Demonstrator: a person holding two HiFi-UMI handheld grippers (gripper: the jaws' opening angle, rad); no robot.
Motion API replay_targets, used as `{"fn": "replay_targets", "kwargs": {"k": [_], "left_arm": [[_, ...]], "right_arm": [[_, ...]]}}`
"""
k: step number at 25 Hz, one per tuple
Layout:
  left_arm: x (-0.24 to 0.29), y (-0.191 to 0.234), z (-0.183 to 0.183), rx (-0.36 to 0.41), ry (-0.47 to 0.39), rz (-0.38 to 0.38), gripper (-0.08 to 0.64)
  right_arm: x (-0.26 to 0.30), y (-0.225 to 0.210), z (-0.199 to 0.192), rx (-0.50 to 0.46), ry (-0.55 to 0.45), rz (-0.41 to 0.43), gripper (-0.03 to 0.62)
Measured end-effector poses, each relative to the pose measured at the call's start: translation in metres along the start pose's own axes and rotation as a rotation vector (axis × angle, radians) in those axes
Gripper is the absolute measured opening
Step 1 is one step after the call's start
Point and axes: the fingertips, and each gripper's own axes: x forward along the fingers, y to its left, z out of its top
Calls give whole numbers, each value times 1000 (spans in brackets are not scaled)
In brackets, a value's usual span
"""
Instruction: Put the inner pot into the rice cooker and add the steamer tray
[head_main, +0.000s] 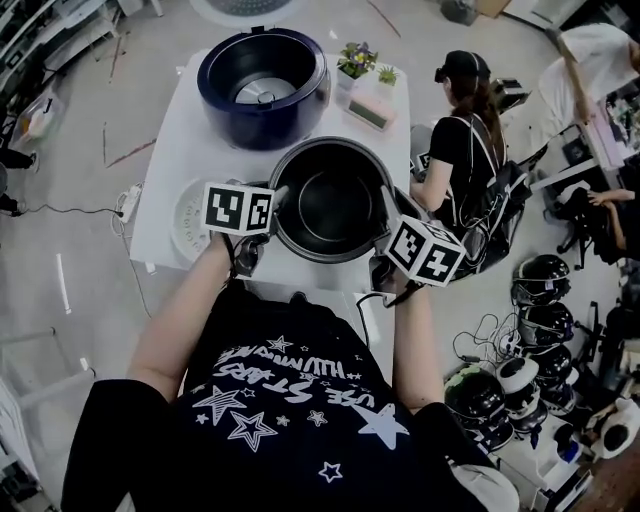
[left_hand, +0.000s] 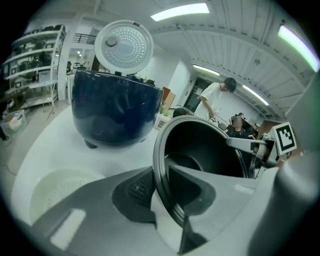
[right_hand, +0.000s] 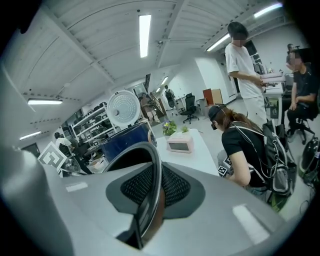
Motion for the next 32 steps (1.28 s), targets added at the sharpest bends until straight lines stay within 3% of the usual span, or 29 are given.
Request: {"fn": "replay_targets", "kwargs": {"k": [4,11,17,23,32], "left_arm": [[-10,-2,10,-42,-16,-41,78],[-49,-12,51,30,-37,-94,84],[-91,-7,101,91,-129,-87,84],[-128,16,138,103,-229,-82,81],[-164,60,180,79,-291,-81,80]], "right_arm": [[-9,12,12,3,-33,-3,78],[-30,45,61,-9,-133,-8,80],[-39,86,107,-33,-222,29,78],[-34,132,140,-89,-282,82,77],[-4,193,181,-144,-318,154,75]]}}
